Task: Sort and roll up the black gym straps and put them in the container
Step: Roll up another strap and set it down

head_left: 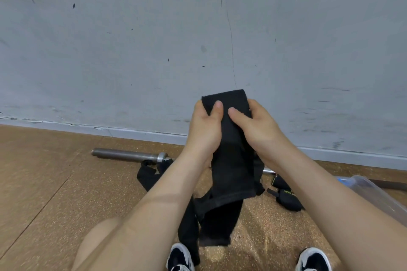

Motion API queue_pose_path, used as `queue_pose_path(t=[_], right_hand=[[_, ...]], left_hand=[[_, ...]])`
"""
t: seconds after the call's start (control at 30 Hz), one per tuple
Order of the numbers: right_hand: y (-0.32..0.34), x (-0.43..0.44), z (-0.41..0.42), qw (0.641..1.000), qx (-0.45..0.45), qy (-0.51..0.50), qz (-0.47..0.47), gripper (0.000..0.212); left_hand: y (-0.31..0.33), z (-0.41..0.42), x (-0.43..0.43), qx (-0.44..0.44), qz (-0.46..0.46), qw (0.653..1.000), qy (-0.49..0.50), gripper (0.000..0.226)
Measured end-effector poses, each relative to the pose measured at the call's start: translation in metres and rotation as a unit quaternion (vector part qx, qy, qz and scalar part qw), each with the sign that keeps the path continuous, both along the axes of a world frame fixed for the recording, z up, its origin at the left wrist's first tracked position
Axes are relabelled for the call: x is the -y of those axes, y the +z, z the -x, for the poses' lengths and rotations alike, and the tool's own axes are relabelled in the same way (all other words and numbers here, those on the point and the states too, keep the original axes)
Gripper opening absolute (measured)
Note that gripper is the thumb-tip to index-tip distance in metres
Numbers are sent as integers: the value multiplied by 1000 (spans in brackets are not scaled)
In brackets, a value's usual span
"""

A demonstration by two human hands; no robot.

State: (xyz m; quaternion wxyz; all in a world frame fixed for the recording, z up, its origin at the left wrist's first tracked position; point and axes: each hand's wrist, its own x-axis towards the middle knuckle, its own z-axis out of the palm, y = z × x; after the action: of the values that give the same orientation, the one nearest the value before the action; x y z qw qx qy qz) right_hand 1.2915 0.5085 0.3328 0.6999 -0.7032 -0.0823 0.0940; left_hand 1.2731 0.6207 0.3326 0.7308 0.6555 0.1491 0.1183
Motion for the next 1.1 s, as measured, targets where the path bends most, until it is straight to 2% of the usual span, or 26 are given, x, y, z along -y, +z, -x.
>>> queue_pose_path(t=[0.07,0.17,0.23,0.3,0.43,0.53,0.6,0.67,0.8,0.87,0.9,0.93,0.97,1.03,1.1], right_hand=[[-5,5,2,993,-34,105,31,39],[-9,15,7,970,-48,204,124,36],[-7,17,8,972,-21,185,143,26],[-6,14,7,986,24,110,125,18],[-9,2,-1,989,83,-61,102,13],[-7,1,-6,988,56,-112,87,18],[-3,2,-6,994,-4,-102,39,20],[-1,5,-5,996,-50,-72,5,20],[9,15,-5,998,-62,-23,-19,20],[15,19,-2,998,-60,-3,-26,38],[17,21,0,998,-54,6,-15,54],[17,24,1,999,-45,18,2,79],[17,26,2,999,-29,39,17,91],[18,28,5,995,3,91,37,83],[18,29,6,991,26,121,43,57]], left_hand=[[5,-6,-10,21,-5,998,51,26],[13,-9,-27,15,31,994,105,28],[16,-8,-35,14,89,991,100,28],[19,-4,-34,11,125,991,46,28],[12,11,-10,-55,49,992,-106,20],[2,16,-3,-95,-6,982,-160,27],[0,16,-8,-104,-10,979,-178,35],[1,16,-14,-96,-15,976,-197,32],[6,16,-22,-60,15,973,-220,23],[8,14,-23,-40,25,980,-193,23],[8,13,-24,-32,22,984,-171,23],[8,12,-24,-29,19,988,-150,24],[8,11,-24,-29,18,991,-132,25],[8,10,-24,-33,14,993,-115,27],[8,10,-24,-37,11,993,-111,28]])
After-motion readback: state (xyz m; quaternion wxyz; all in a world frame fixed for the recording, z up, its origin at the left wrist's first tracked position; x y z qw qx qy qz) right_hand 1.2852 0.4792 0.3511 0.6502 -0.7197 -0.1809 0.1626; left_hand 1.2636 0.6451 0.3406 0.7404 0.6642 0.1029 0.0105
